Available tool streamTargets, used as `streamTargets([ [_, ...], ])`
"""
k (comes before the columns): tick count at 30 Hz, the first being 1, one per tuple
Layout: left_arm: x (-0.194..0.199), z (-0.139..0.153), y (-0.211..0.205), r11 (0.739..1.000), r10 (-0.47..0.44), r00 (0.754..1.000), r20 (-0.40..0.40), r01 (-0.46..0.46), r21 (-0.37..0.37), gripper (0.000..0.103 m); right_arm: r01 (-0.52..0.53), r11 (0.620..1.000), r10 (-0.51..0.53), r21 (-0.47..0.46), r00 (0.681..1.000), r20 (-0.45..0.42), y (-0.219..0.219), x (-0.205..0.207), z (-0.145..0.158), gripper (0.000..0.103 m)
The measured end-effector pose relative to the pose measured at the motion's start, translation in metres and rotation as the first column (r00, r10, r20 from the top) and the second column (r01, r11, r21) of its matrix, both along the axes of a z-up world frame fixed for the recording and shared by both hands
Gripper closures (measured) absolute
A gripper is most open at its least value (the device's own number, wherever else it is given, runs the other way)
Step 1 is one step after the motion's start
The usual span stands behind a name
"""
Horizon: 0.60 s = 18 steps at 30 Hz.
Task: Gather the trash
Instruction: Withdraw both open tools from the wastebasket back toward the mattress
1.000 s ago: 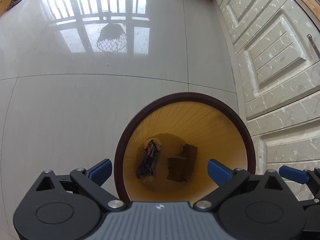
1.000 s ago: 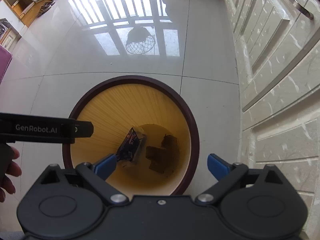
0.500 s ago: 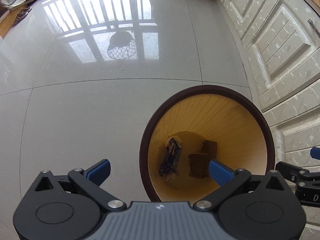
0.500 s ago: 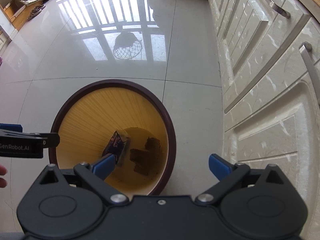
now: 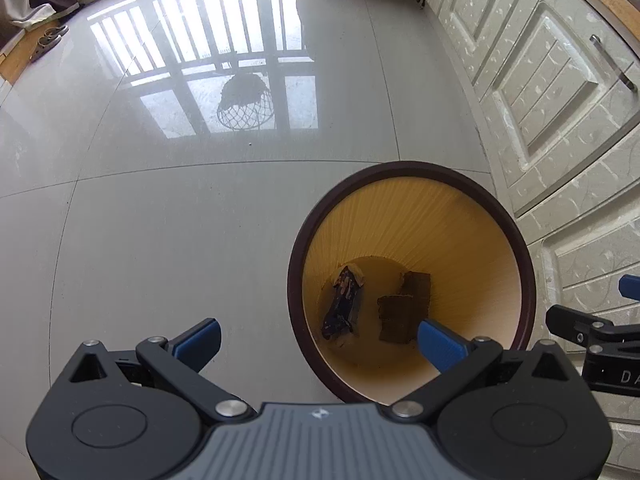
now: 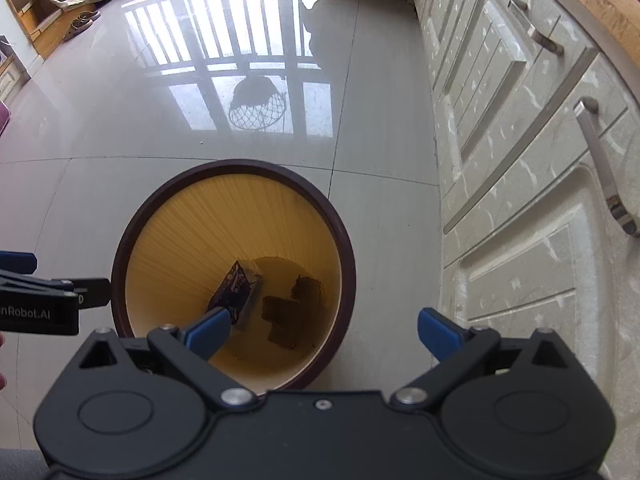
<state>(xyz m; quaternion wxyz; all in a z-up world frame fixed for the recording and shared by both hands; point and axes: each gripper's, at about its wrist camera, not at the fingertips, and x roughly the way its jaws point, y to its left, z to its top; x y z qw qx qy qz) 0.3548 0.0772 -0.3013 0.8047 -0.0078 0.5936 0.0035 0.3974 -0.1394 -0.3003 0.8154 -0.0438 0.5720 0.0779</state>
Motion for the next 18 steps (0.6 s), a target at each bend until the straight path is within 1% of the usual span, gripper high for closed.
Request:
streamTargets([
  [5,-0.015,0.027,-0.001,1.0,0.009,0.998,0.058,-0.009,-0.006,0.0,0.021,1.0,-0.021,0.01,0.997,0.077,-0.004,-0.011,0.032,0.002],
  [8,-0.027,0.048,-0.001,1.0,0.024,0.994,0.103,-0.023,-0.013,0.0,0.032,0.999,-0.036,0.032,0.991,0.129,-0.008,-0.022,0.056,0.002],
  [11,-0.041,0.069,0.001,0.999,0.044,0.989,0.144,-0.04,-0.029,0.0,0.039,0.999,-0.045,0.034,0.983,0.177,-0.01,-0.035,0.077,0.002],
  [18,-0.071,0.108,0.0,0.997,0.068,0.974,0.214,-0.061,-0.04,0.0,0.029,0.998,-0.043,0.059,0.968,0.249,-0.013,-0.064,0.118,0.002],
])
